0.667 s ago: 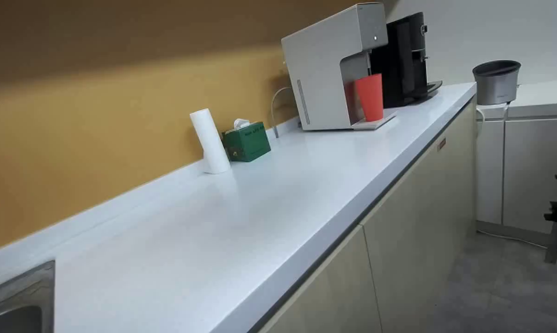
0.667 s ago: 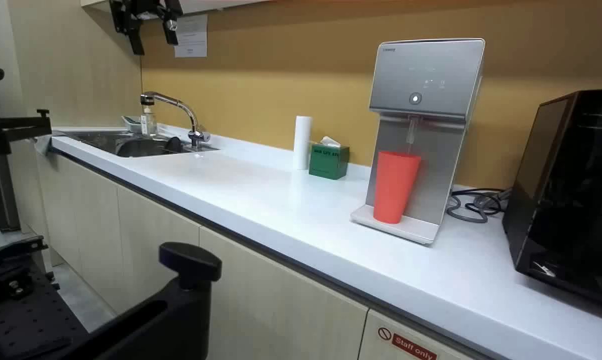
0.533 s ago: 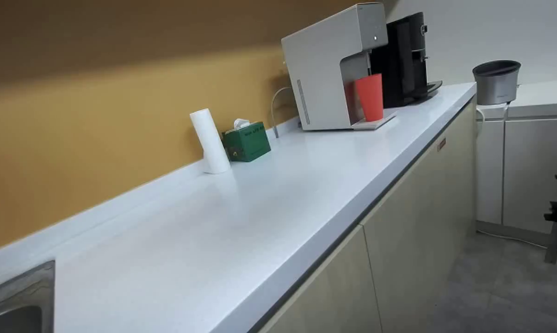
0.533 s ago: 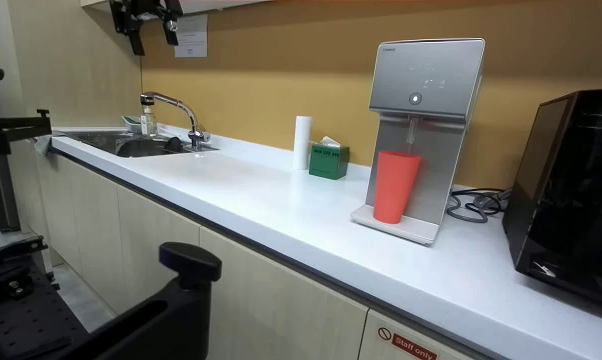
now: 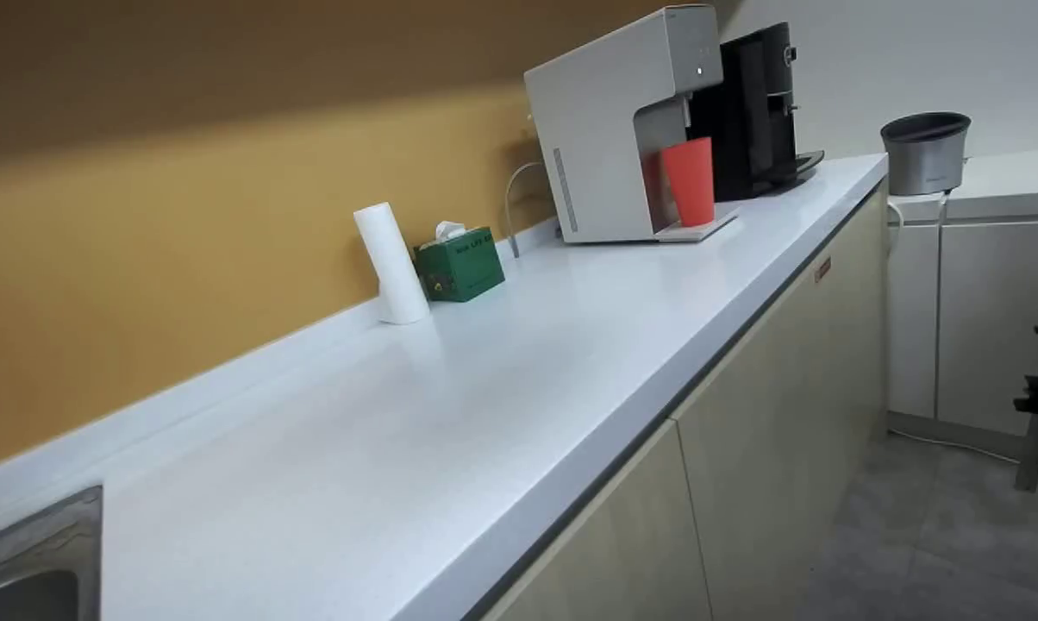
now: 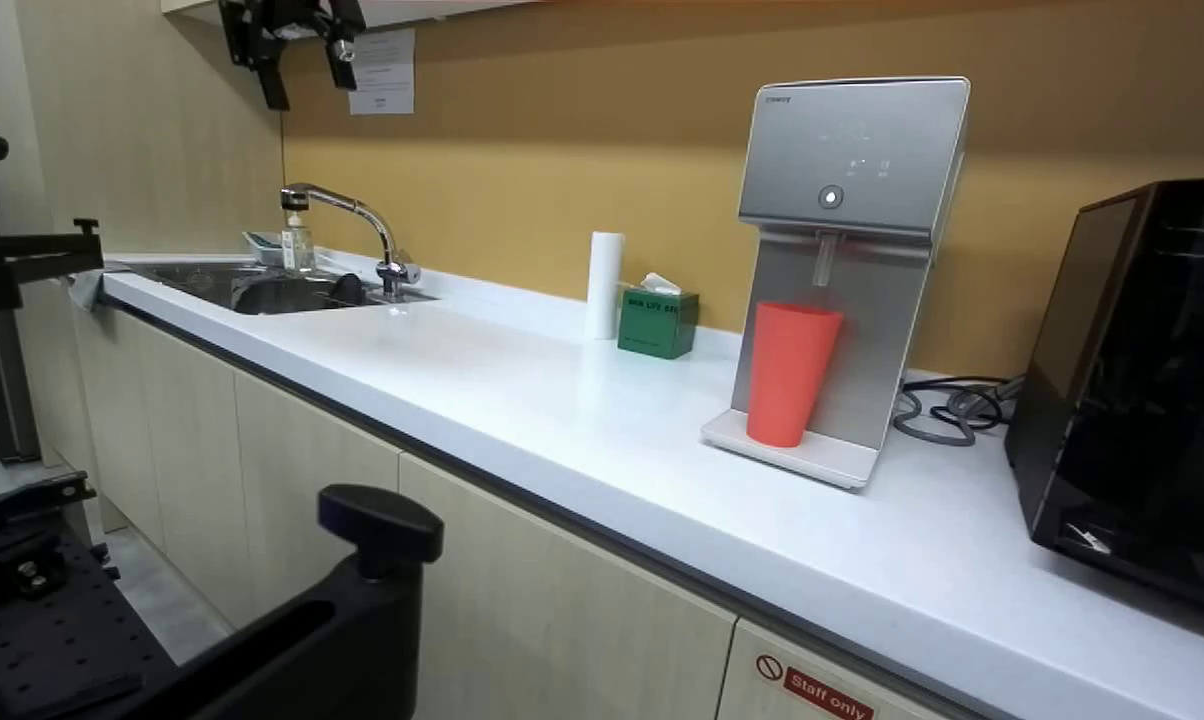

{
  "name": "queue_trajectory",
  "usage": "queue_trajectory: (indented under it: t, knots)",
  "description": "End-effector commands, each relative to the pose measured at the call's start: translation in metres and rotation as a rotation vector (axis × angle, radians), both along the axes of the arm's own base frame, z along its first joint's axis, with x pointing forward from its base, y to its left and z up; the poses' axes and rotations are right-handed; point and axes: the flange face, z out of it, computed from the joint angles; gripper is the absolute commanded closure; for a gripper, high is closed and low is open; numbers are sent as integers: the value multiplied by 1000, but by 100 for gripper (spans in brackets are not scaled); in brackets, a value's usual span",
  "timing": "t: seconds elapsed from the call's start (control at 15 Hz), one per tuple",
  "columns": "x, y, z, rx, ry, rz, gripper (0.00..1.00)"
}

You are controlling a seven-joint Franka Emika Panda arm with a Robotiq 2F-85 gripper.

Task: Press the center button on the grey dispenser

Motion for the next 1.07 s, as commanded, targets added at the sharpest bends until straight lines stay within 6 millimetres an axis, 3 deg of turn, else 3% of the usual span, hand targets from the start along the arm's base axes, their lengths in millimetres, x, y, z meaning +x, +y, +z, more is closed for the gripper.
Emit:
queue_trajectory:
  t: [0.0,0.27,0.47,0.8,1.0]
  knots:
    - [0,0,0,0,1,0,0]
    - [0,0,0,0,1,0,0]
    - [4,-14,3,-30,-75,-61,0]
    - [15,-65,6,-117,-204,-196,0]
    - [20,-108,8,-152,-269,-299,0]
